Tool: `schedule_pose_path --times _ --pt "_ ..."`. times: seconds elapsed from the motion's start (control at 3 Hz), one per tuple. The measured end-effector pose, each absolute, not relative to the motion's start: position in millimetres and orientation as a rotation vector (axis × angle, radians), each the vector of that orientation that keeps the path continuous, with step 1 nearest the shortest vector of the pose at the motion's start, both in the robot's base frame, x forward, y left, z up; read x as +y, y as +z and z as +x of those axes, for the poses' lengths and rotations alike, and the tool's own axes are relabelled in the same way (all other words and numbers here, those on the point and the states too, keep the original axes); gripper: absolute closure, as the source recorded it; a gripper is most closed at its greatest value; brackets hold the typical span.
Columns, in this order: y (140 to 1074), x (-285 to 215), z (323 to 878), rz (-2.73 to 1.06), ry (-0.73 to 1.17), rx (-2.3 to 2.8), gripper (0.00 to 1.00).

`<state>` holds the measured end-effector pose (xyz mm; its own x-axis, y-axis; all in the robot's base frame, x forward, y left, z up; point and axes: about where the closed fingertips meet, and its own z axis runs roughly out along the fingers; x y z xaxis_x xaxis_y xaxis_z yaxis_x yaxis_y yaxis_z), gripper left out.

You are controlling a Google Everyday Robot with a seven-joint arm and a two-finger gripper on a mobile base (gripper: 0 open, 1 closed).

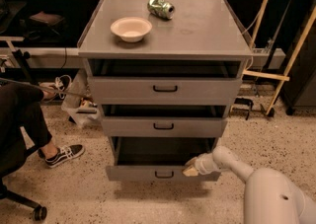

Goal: Open bottom drawer

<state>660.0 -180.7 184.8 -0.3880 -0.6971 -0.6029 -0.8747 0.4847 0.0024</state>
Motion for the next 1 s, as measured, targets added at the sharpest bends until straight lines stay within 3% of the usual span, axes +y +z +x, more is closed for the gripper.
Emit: schedule_pose_path --times 1.0 --pt "180.9 -185.5 636.4 -1.279 0.439 2.208 1.00"
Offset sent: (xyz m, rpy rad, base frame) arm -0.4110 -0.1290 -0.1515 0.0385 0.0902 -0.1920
